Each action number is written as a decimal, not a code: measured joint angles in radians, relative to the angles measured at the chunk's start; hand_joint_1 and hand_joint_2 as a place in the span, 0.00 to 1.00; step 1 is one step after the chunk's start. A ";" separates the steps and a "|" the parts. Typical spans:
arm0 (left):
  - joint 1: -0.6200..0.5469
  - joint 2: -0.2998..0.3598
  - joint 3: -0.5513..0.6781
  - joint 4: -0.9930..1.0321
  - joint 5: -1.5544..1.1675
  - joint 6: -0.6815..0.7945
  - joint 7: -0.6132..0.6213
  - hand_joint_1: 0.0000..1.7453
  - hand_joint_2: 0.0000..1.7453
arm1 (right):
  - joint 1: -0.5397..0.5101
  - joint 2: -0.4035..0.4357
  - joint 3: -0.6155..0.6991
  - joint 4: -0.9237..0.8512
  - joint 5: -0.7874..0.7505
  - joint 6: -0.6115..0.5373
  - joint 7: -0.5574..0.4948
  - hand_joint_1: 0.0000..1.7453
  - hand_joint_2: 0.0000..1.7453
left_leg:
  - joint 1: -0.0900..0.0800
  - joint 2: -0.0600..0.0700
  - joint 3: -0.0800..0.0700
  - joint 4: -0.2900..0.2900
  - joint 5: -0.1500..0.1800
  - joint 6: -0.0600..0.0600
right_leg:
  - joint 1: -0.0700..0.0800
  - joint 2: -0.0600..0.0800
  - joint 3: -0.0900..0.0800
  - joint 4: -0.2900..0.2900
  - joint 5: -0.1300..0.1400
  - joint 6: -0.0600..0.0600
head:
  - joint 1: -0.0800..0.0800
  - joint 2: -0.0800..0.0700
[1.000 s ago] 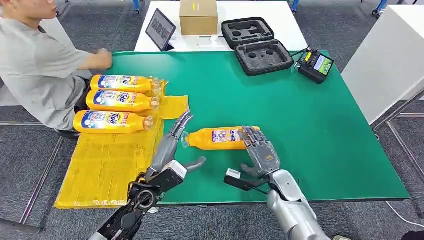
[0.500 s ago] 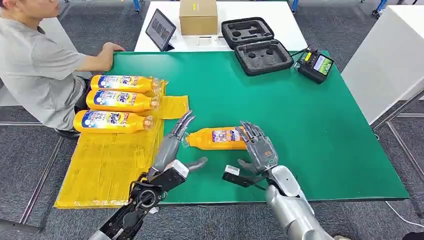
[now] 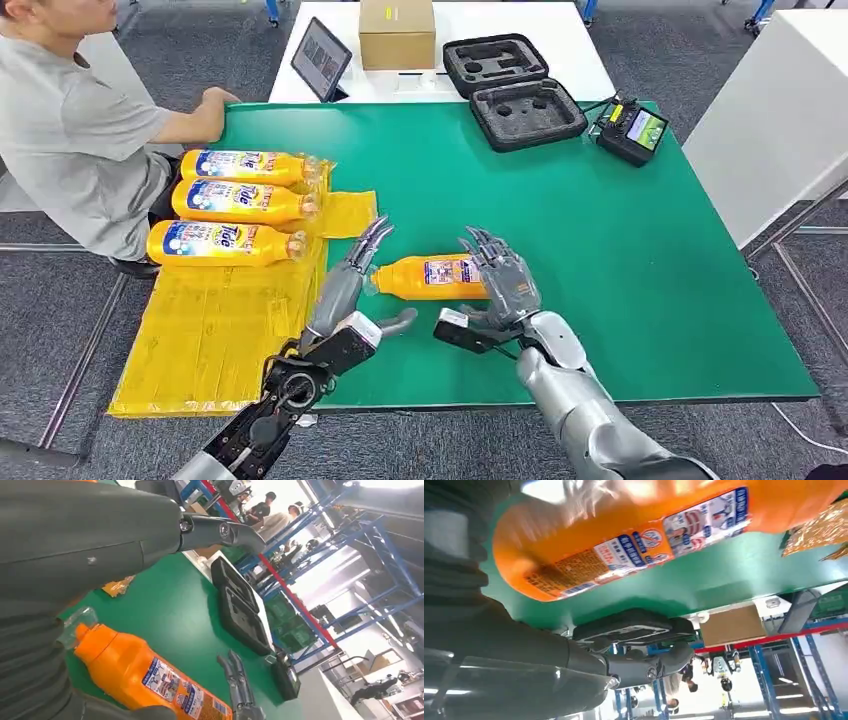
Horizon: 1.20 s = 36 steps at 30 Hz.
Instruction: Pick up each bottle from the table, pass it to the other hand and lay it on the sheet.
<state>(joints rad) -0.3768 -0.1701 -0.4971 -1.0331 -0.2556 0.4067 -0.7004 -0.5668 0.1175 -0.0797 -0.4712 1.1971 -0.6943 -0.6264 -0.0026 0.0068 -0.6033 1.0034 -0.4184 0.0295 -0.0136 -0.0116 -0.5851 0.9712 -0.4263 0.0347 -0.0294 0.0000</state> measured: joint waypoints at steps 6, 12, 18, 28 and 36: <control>-0.003 -0.001 0.000 0.014 0.005 0.011 0.000 0.00 1.00 | -0.019 0.012 0.006 0.042 -0.019 0.014 0.006 0.00 1.00 | 0.000 0.000 0.000 0.000 0.000 0.000 | 0.000 0.000 0.000 0.000 0.000 0.000 | 0.000 0.000; -0.006 -0.001 -0.002 0.022 0.006 0.013 0.000 0.00 1.00 | -0.024 0.014 0.007 0.070 -0.024 0.023 0.012 0.00 1.00 | 0.000 0.000 0.000 0.000 0.000 0.000 | 0.000 0.000 0.000 0.000 0.000 0.000 | 0.000 0.000; -0.010 -0.001 -0.002 0.030 0.006 0.010 0.000 0.00 1.00 | -0.026 0.010 0.053 0.083 0.076 0.008 0.156 0.00 1.00 | 0.000 0.000 0.000 0.000 0.000 0.000 | 0.000 0.000 0.000 0.000 0.000 0.000 | 0.000 0.000; -0.011 -0.001 -0.002 0.032 0.006 0.003 0.000 0.00 1.00 | -0.030 -0.003 0.100 0.096 0.123 0.002 0.243 0.00 1.00 | 0.000 0.000 0.000 0.000 0.000 0.000 | 0.000 0.000 0.000 0.000 0.000 0.000 | 0.000 0.000; -0.013 -0.001 -0.002 0.038 0.010 -0.006 0.000 0.00 1.00 | -0.046 -0.021 0.131 0.111 0.167 0.000 0.284 0.00 1.00 | 0.000 0.000 0.000 0.000 0.000 0.000 | 0.000 0.000 0.000 0.000 0.000 0.000 | 0.000 0.000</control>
<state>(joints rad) -0.3900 -0.1709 -0.4990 -0.9949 -0.2461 0.4005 -0.7004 -0.6128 0.0961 0.0511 -0.3597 1.3642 -0.6939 -0.3422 -0.0027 0.0067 -0.6031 1.0036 -0.4183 0.0295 -0.0136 -0.0116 -0.5852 0.9712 -0.4263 0.0346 -0.0294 0.0000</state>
